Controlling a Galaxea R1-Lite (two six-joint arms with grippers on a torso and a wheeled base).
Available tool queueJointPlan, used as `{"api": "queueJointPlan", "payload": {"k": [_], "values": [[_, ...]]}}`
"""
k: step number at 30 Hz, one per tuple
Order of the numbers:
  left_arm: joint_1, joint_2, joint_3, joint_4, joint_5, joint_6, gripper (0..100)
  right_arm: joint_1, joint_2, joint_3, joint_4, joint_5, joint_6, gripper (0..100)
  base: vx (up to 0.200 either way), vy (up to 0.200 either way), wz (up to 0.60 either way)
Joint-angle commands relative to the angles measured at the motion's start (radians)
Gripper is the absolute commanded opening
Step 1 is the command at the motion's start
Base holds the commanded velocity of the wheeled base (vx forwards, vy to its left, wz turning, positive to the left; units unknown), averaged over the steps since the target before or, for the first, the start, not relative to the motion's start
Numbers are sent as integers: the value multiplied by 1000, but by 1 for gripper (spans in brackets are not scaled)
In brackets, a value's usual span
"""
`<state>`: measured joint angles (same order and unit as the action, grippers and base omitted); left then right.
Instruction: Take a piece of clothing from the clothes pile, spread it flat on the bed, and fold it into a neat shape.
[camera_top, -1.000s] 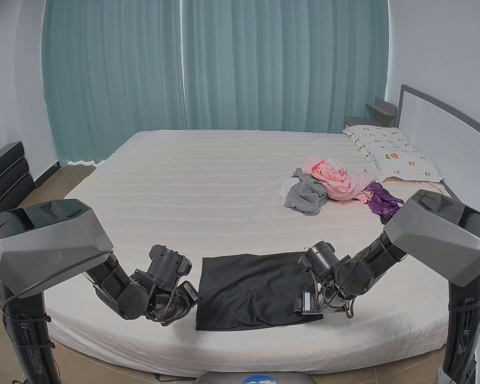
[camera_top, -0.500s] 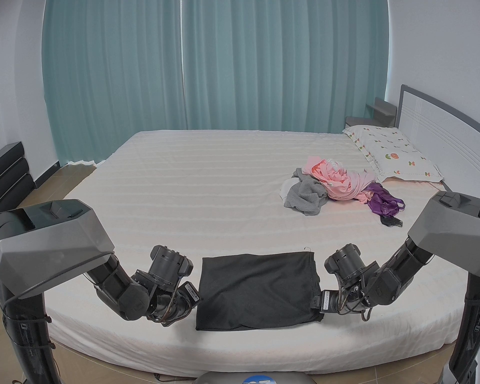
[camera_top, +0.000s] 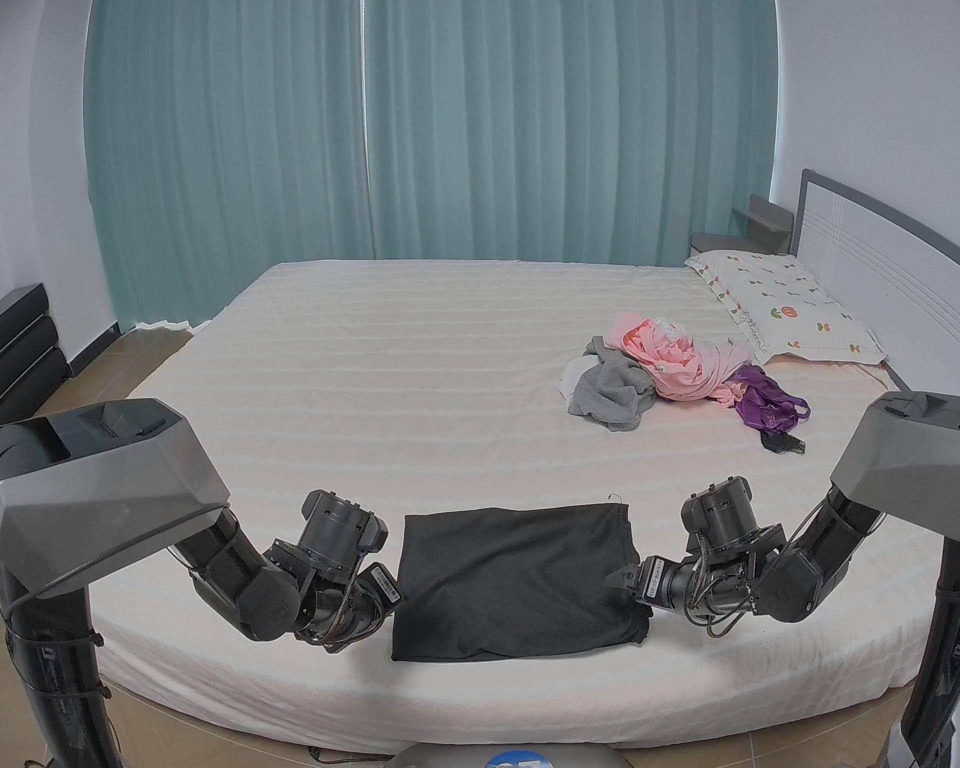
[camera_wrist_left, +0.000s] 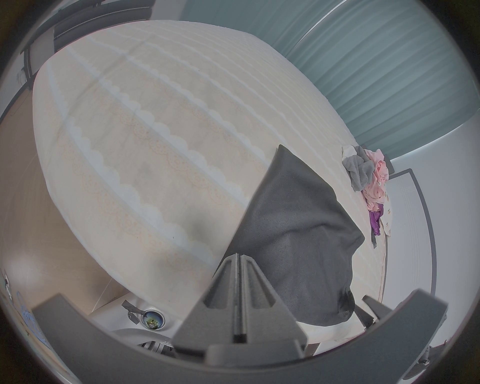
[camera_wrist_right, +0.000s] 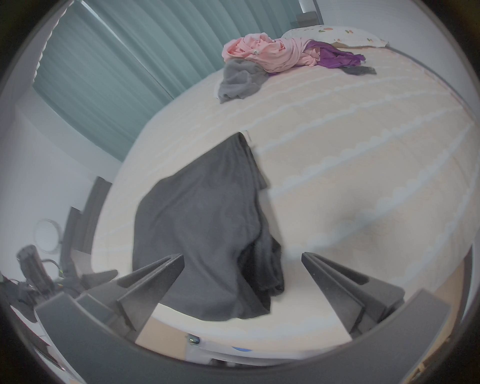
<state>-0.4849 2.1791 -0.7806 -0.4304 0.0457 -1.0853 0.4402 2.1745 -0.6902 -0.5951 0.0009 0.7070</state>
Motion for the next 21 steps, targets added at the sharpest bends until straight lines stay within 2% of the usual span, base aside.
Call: {"api": "queueJointPlan", "payload": {"k": [1,9,10,16,21], "values": [[-1,4,4,-1,0,1,0,-14,57,-11,-61,50,31,100,0,0,0],[-1,7,4,-1,0,2,0,18,99,-32,-54,65,31,100,0,0,0],[-1,7,4,-1,0,2,0,18,97,-28,-54,62,31,0,0,0,0],[-3,10,3,-2,0,5,0,9,68,6,-55,61,31,0,0,0,0],[-35,11,4,-1,0,8,0,-3,61,47,-66,61,29,0,0,0,0]]}}
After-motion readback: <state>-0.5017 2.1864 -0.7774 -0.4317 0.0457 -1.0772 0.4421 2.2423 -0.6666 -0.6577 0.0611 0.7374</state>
